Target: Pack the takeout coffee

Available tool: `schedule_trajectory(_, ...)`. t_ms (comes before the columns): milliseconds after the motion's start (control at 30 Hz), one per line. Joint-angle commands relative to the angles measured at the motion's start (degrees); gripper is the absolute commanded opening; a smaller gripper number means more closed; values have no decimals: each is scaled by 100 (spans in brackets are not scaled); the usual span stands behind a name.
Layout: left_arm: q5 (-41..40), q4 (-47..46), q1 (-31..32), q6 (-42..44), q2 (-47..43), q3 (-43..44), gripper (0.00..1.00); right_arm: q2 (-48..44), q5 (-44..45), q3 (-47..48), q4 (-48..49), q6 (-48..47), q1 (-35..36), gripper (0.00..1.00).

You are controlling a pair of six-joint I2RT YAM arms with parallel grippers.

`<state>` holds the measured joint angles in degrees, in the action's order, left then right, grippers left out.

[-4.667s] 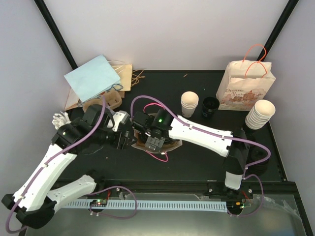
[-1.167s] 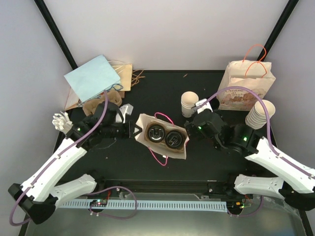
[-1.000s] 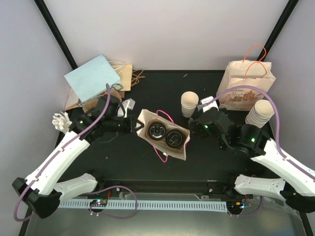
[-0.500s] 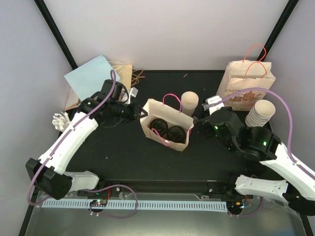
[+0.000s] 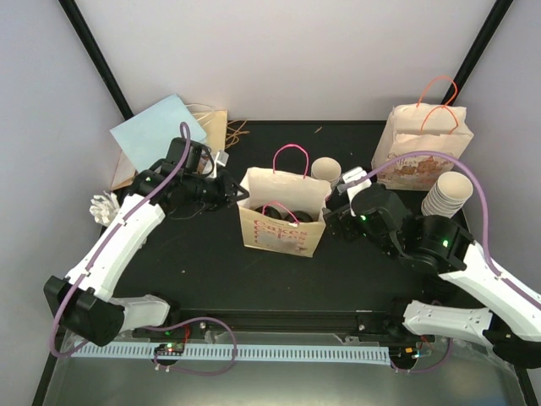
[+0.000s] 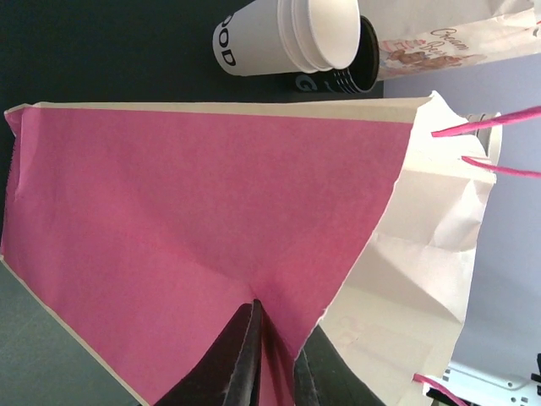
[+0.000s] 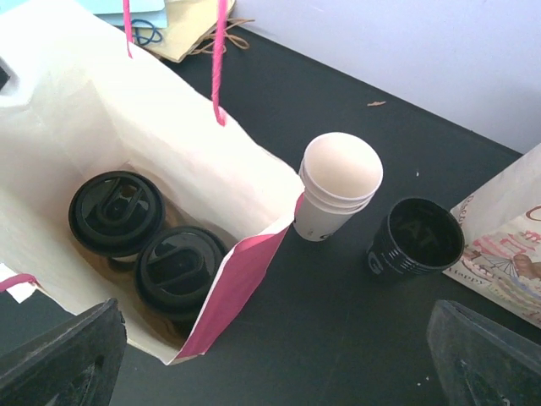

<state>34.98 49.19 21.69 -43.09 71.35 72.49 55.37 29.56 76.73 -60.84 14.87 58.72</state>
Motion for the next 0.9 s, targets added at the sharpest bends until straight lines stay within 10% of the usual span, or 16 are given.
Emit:
schedule_trajectory(0,176,-221,-75,-27,-41,-42,11,45,-108,-59,67,-90,-36,100)
schedule_trajectory(600,-446,406,-148,453,-291,567,79,216,-81,-80,121,-164,-36,100)
schedule_trajectory(867,-859,891,-165,702,-540,1100,92,714,138,134,194,-222,-118,100)
